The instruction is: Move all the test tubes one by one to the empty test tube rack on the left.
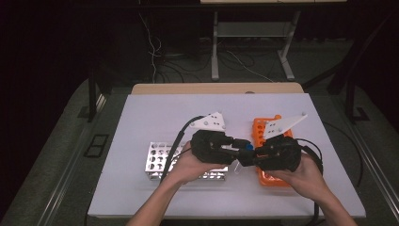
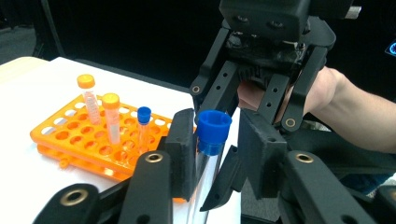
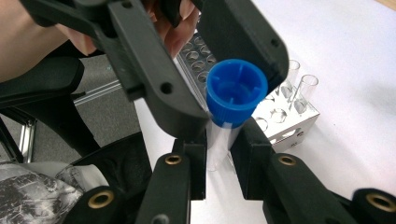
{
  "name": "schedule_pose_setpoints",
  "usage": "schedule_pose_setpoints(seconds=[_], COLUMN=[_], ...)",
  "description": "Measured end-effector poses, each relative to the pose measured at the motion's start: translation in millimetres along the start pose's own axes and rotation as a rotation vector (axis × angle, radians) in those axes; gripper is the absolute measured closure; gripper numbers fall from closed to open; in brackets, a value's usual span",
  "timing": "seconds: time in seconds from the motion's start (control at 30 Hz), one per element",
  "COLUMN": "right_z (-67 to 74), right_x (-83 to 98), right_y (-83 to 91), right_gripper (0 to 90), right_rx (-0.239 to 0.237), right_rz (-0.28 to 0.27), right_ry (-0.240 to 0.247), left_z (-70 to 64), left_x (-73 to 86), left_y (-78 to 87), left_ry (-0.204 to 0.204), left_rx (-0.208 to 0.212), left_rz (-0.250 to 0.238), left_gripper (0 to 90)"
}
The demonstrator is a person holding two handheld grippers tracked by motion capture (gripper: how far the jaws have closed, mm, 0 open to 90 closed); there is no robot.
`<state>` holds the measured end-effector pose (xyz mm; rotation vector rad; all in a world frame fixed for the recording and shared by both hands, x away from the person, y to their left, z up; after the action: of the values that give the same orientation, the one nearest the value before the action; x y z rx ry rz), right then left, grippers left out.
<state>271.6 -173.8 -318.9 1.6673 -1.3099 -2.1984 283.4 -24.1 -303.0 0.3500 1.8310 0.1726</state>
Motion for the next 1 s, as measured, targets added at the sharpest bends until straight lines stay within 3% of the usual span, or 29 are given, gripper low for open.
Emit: schedule_pose_setpoints(seconds=[0.13,0.23,0.4,0.6,0.87,1.0], right_z=[-0.2,-0.5,-1.0,-0.8,-6.7,-12.4], right_x=[0.0,0.4,-0.3,0.0,4.7,10.1], right_y=[0.6,0.3,1.4,4.2,14.1,23.4], right_gripper=[76.2,76.1,74.7,57.7,42.3,25.4], right_rx=[-0.001,-0.006,-0.008,0.002,0.040,0.079], right_rz=[-0.004,-0.004,-0.022,-0.033,-0.073,-0.099], right_ry=[-0.002,-0.005,-0.016,-0.015,-0.054,-0.083], left_z=[0.8,0.8,1.8,4.0,3.0,3.1], left_x=[0.1,-0.3,-2.2,-5.7,-8.7,-10.8], left_y=[-0.1,0.4,3.1,12.6,23.2,30.6], left_ry=[0.004,-0.014,-0.019,-0.011,-0.016,-0.019], left_rx=[0.002,-0.004,-0.012,-0.024,-0.039,-0.052], left_rz=[-0.002,0.006,-0.017,-0.055,-0.066,-0.074], left_gripper=[71.8,73.3,74.1,74.2,74.2,74.2])
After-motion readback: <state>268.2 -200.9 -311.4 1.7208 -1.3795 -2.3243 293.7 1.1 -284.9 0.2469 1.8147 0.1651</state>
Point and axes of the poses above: each handheld gripper's, and its own axes: y roughly backward along the jaws, x roughly out of its underside, z roughly to its left, the point moved 4 cm from there along -y, roughly forward along the jaws, and after that the axes turned 14 degrees about x, right-handed, at the moved point
